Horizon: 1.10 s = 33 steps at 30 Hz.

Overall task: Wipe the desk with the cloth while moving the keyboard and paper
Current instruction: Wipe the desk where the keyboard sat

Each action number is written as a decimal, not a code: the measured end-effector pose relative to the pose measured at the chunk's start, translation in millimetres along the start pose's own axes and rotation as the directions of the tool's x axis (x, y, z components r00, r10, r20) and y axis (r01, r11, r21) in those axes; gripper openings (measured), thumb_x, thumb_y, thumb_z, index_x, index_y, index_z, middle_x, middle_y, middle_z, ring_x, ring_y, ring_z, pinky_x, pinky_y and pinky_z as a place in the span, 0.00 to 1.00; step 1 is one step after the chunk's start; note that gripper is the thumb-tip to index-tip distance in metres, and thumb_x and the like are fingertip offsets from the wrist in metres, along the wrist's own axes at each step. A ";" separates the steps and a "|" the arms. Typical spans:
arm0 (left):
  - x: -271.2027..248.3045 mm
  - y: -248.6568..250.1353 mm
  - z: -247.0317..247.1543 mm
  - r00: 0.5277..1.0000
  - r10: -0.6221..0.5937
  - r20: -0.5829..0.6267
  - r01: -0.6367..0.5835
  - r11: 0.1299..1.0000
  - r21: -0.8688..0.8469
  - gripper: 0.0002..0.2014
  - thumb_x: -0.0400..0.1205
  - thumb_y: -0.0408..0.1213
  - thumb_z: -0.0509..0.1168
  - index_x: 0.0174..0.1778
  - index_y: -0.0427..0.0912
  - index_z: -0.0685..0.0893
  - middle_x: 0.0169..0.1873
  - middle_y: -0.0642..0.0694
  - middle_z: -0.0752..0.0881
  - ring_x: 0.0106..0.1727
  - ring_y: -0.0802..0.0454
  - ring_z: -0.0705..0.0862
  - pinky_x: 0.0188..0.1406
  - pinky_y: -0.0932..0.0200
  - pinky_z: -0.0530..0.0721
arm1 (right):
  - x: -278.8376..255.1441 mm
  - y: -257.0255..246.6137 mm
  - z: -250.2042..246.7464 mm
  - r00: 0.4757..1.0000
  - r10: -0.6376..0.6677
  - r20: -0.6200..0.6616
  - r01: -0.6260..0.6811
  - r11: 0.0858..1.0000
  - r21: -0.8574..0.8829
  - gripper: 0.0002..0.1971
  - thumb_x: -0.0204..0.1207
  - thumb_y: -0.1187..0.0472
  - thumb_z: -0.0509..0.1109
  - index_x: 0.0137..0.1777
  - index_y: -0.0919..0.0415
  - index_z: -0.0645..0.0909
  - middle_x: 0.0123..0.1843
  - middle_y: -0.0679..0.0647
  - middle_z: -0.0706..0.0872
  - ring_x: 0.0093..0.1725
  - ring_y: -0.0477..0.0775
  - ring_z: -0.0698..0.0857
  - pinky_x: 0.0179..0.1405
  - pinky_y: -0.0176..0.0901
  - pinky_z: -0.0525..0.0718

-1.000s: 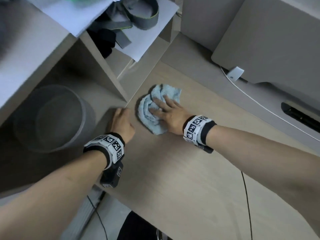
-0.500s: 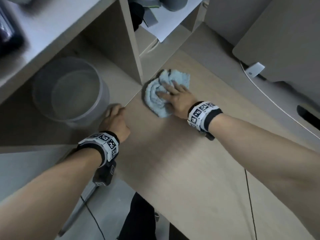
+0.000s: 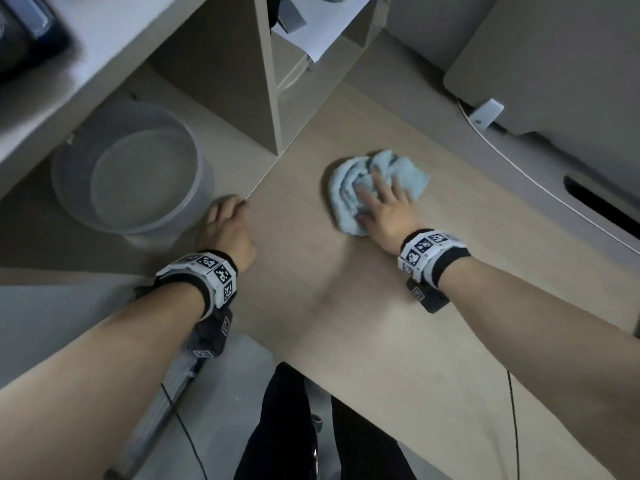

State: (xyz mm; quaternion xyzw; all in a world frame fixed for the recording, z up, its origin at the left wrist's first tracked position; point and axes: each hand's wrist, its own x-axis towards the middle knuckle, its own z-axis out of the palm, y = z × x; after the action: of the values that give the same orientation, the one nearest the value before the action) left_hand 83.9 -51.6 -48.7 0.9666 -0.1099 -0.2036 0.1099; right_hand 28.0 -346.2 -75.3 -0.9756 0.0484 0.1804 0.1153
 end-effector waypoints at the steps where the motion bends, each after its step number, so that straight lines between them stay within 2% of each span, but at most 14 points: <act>1: -1.2 -0.2 -0.1 1.000 -0.002 0.009 0.002 1.000 -0.002 0.34 0.72 0.27 0.58 0.78 0.41 0.67 0.81 0.49 0.61 0.82 0.46 0.57 0.80 0.54 0.62 | -1.2 26.3 -3.9 0.989 0.145 -0.026 -0.144 0.989 0.023 0.32 0.85 0.45 0.58 0.87 0.45 0.52 0.89 0.56 0.42 0.86 0.72 0.44 0.82 0.73 0.49; 3: -3.9 -0.4 0.1 1.000 -0.002 0.024 0.002 1.000 -0.008 0.34 0.73 0.27 0.58 0.79 0.41 0.65 0.82 0.49 0.59 0.82 0.45 0.57 0.81 0.54 0.61 | -8.4 57.0 -9.4 0.942 0.328 -0.065 -0.326 0.944 0.044 0.32 0.84 0.46 0.57 0.86 0.49 0.52 0.89 0.60 0.43 0.85 0.76 0.47 0.81 0.75 0.52; 6: -11.8 -2.3 0.9 1.000 -0.011 0.009 0.012 0.998 -0.055 0.32 0.73 0.25 0.58 0.77 0.36 0.67 0.81 0.45 0.63 0.81 0.43 0.60 0.80 0.53 0.60 | -4.2 33.7 -10.2 0.910 0.413 -0.035 -0.411 0.910 0.057 0.34 0.83 0.49 0.60 0.86 0.50 0.51 0.88 0.61 0.39 0.84 0.80 0.45 0.80 0.75 0.52; 10: -40.4 -14.7 5.0 0.995 -0.096 -0.030 0.091 0.987 -0.133 0.29 0.72 0.23 0.58 0.73 0.32 0.71 0.76 0.38 0.69 0.77 0.38 0.65 0.79 0.51 0.62 | -5.3 -65.3 12.6 0.999 0.021 0.050 -0.018 0.998 -0.062 0.35 0.83 0.49 0.61 0.87 0.48 0.51 0.88 0.60 0.36 0.84 0.80 0.40 0.80 0.77 0.49; 13: -65.9 -30.8 7.5 0.989 -0.147 0.001 0.146 0.981 -0.130 0.27 0.72 0.24 0.59 0.70 0.33 0.73 0.73 0.36 0.72 0.75 0.37 0.68 0.75 0.47 0.69 | -29.9 -121.5 35.2 0.928 -0.337 0.160 0.358 0.925 -0.129 0.34 0.83 0.47 0.62 0.87 0.46 0.55 0.89 0.57 0.40 0.85 0.76 0.40 0.81 0.75 0.48; 15: -82.8 -39.9 5.9 0.986 -0.166 0.020 0.167 0.977 -0.135 0.25 0.71 0.23 0.59 0.67 0.32 0.75 0.70 0.34 0.74 0.72 0.35 0.72 0.72 0.49 0.70 | -28.5 -120.0 32.2 0.863 -0.454 0.221 0.489 0.860 -0.146 0.34 0.83 0.46 0.63 0.86 0.44 0.55 0.90 0.53 0.42 0.86 0.72 0.41 0.82 0.73 0.47; 19: -110.0 -53.4 3.4 0.981 -0.187 0.048 0.193 0.960 -0.204 0.27 0.74 0.22 0.56 0.70 0.37 0.77 0.74 0.39 0.74 0.76 0.41 0.71 0.75 0.53 0.69 | 19.0 -97.0 2.2 0.971 -0.206 0.124 0.219 0.971 -0.098 0.37 0.81 0.45 0.64 0.87 0.44 0.52 0.89 0.53 0.40 0.86 0.71 0.43 0.83 0.71 0.50; 21: -118.1 -60.3 5.6 0.978 -0.202 0.045 0.207 0.959 -0.196 0.29 0.73 0.23 0.56 0.73 0.40 0.76 0.75 0.42 0.74 0.77 0.42 0.71 0.75 0.50 0.71 | 23.3 -120.9 0.9 0.983 -0.146 0.110 0.160 0.978 -0.137 0.36 0.82 0.47 0.62 0.87 0.47 0.51 0.89 0.56 0.40 0.86 0.74 0.43 0.82 0.72 0.50; 23: -123.6 -64.8 6.9 0.976 -0.215 0.038 0.219 0.957 -0.188 0.29 0.73 0.23 0.56 0.73 0.39 0.75 0.75 0.42 0.75 0.76 0.42 0.71 0.73 0.51 0.72 | 1.0 -165.6 19.3 0.928 -0.332 0.168 0.361 0.912 -0.194 0.33 0.83 0.47 0.59 0.87 0.46 0.52 0.89 0.56 0.40 0.85 0.75 0.42 0.81 0.73 0.49; 25: -127.0 -65.3 6.3 0.973 -0.230 0.027 0.230 0.953 -0.196 0.26 0.73 0.25 0.56 0.69 0.37 0.78 0.72 0.41 0.77 0.73 0.40 0.74 0.71 0.51 0.74 | -33.0 -200.3 42.0 0.788 -0.547 0.282 0.606 0.772 -0.193 0.31 0.84 0.45 0.56 0.86 0.43 0.53 0.89 0.55 0.40 0.86 0.73 0.41 0.82 0.72 0.45; 27: -129.9 -66.6 4.6 0.968 -0.251 0.018 0.249 0.943 -0.221 0.23 0.75 0.27 0.57 0.67 0.38 0.81 0.70 0.41 0.79 0.71 0.40 0.76 0.70 0.49 0.75 | -46.3 -205.7 50.9 0.707 -0.607 0.362 0.692 0.700 -0.177 0.31 0.84 0.45 0.58 0.86 0.41 0.53 0.89 0.51 0.39 0.86 0.69 0.39 0.83 0.69 0.42; 29: -132.8 -69.0 3.6 0.960 -0.278 0.029 0.276 0.927 -0.253 0.26 0.74 0.25 0.57 0.69 0.42 0.79 0.73 0.44 0.77 0.73 0.42 0.75 0.71 0.50 0.74 | -32.9 -186.8 42.8 0.753 -0.572 0.324 0.641 0.749 -0.168 0.32 0.84 0.46 0.60 0.86 0.40 0.53 0.89 0.50 0.39 0.87 0.67 0.40 0.84 0.68 0.43; 31: -133.3 -69.9 3.4 0.956 -0.292 0.042 0.291 0.912 -0.287 0.28 0.73 0.24 0.57 0.71 0.43 0.78 0.72 0.44 0.78 0.71 0.42 0.76 0.68 0.52 0.75 | -13.4 -159.1 29.2 0.883 -0.413 0.225 0.449 0.882 -0.145 0.33 0.84 0.46 0.60 0.87 0.42 0.52 0.89 0.52 0.39 0.87 0.69 0.41 0.84 0.69 0.47; 33: -133.2 -67.5 2.6 0.949 -0.313 0.044 0.310 0.897 -0.316 0.28 0.73 0.24 0.57 0.70 0.43 0.77 0.69 0.41 0.80 0.68 0.39 0.78 0.65 0.51 0.77 | -2.3 -146.2 21.7 0.961 -0.237 0.140 0.254 0.960 -0.119 0.34 0.84 0.48 0.60 0.87 0.46 0.51 0.89 0.55 0.39 0.86 0.72 0.41 0.83 0.69 0.48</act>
State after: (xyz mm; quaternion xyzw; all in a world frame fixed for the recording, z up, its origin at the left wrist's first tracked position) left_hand -24.8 46.5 -19.2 0.9419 0.0810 -0.2297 0.2312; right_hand 38.3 -199.2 -63.8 -0.9665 -0.0929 0.2278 0.0731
